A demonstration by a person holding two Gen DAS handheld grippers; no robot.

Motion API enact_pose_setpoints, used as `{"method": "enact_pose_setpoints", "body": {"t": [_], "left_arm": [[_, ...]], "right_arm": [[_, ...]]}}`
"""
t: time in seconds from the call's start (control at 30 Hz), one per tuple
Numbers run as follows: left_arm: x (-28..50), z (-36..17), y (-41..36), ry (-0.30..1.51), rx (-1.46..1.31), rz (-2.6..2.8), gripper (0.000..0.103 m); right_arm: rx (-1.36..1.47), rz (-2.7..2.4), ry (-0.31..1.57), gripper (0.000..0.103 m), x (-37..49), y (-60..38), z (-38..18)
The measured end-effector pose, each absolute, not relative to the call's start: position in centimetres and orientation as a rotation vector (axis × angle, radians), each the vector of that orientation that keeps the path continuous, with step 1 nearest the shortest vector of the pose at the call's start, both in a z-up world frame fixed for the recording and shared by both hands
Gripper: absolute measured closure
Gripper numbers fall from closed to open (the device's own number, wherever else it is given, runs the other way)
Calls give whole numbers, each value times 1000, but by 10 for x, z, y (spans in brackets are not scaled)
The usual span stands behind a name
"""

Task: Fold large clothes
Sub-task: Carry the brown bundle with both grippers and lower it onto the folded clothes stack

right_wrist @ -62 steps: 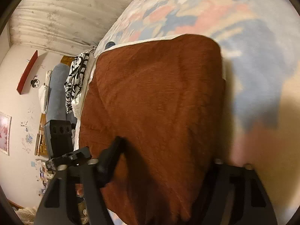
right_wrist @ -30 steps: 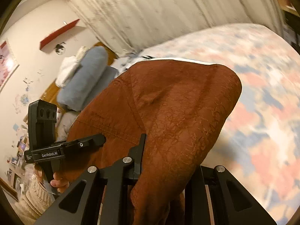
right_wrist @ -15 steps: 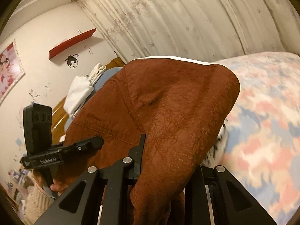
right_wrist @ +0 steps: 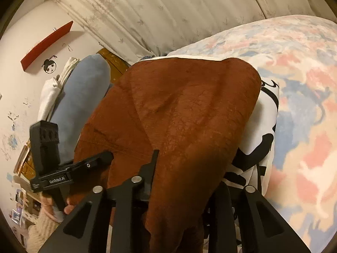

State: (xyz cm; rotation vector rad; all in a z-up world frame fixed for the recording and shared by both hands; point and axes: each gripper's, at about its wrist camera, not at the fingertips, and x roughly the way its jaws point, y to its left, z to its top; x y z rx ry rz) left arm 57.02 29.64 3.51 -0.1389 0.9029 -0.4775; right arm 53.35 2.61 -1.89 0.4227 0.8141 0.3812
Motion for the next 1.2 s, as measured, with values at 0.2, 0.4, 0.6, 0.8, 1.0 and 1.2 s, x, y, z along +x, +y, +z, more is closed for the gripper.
{"method": "enact_pose_setpoints", "body": {"t": [0.2,0.4,0.6,0.8,1.0,1.2], "left_arm": [[537,42,290,865,-58,-383,22],[498,68,283,769,44,-316,22],[483,87,275,722,70,-290,65],[495,72,259,689,120,-206,84],[524,41,263,711,115,-150,84],[542,21,263,725,94,-140,84]], "right_arm": [[271,298,814,49,519,20,2],[245,237,777,48,505,-3,37],[214,213,693,48,497,4,69],[186,238,699,60,510,40,64],[95,133,764,78,550,68,9],[52,103,770,80,575,70,-24]]}}
